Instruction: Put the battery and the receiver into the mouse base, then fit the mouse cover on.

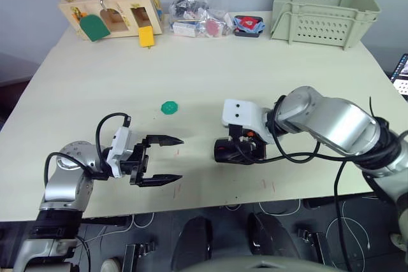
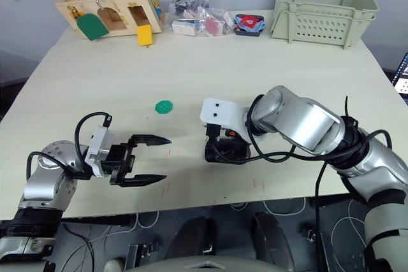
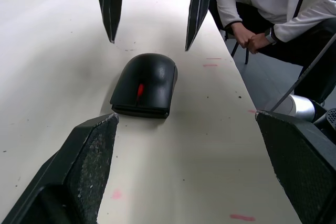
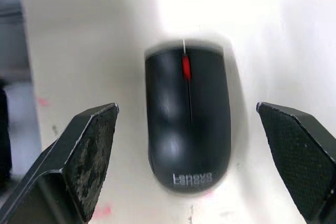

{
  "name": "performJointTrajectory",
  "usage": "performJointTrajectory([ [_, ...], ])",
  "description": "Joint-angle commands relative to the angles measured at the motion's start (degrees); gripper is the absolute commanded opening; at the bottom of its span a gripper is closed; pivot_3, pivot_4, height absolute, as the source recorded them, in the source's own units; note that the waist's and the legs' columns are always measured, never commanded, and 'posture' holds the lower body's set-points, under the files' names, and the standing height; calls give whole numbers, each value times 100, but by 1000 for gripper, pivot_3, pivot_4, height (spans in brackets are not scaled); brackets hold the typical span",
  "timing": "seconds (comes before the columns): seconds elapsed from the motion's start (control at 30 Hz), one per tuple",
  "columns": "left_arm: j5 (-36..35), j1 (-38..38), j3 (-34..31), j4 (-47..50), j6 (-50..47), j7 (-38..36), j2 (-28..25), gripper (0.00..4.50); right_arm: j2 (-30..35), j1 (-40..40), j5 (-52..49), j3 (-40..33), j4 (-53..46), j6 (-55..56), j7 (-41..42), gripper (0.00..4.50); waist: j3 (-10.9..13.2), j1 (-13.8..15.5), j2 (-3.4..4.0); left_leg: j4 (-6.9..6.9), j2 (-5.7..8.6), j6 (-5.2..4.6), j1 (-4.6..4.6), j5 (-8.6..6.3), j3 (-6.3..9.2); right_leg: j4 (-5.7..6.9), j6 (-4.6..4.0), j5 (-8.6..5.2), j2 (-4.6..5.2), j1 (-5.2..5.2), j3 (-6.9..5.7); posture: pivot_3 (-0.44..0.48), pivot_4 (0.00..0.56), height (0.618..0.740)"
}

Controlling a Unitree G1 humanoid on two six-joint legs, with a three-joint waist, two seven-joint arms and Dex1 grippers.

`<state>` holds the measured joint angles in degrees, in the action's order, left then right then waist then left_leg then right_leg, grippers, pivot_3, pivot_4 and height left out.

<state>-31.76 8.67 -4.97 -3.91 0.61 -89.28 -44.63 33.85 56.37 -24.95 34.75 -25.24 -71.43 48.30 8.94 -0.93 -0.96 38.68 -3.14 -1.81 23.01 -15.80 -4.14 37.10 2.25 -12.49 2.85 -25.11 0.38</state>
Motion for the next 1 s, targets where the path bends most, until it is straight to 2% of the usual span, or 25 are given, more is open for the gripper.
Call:
performJointTrajectory([
  [0.03,-89,41,-109,61,59,-167,-49,4500,-92,-369,-55,-524,-50,670,22,4216,0,2,-1,0,0,0,1,0,-2,0,0,0,0,-1,1,0,150,740],
  [0.13,-93,66,-120,55,44,-163,-66,4500,-171,-663,15,-599,7,1017,5,3107,0,3,-2,0,1,0,1,0,-3,-1,1,0,1,0,1,0,150,740],
  [0.17,-93,70,-126,49,45,-165,-71,4500,-206,-738,38,-609,30,1124,-10,2940,0,5,-3,0,1,0,1,0,-2,-1,1,0,1,0,1,0,150,740],
  [0.2,-94,76,-132,45,41,-162,-77,4500,-237,-815,74,-601,62,1250,-15,2354,0,3,-3,1,1,0,1,0,-1,0,1,0,0,0,1,0,150,740],
  [0.23,-94,80,-137,43,39,-159,-82,4500,-264,-868,112,-587,92,1343,-22,1979,0,1,-3,1,1,0,0,0,-2,0,0,0,0,0,1,0,150,740],
  [0.43,-99,57,-191,68,28,-112,-111,4500,-498,-1271,436,-529,410,2193,-24,1979,0,6,-4,1,0,0,0,0,-1,1,0,0,-2,0,1,0,150,740],
  [0.67,-93,-26,-286,82,23,-80,-137,4500,-641,-1397,901,-299,820,2667,31,1979,0,6,-4,1,0,0,-1,0,-1,1,0,0,-3,0,1,0,150,740],
  [1.0,-110,-133,-341,164,-3,-44,-162,4500,-813,-1073,1527,306,1443,2284,194,1979,0,5,-4,1,0,0,-1,0,-2,3,0,0,-3,0,2,0,150,740],
])
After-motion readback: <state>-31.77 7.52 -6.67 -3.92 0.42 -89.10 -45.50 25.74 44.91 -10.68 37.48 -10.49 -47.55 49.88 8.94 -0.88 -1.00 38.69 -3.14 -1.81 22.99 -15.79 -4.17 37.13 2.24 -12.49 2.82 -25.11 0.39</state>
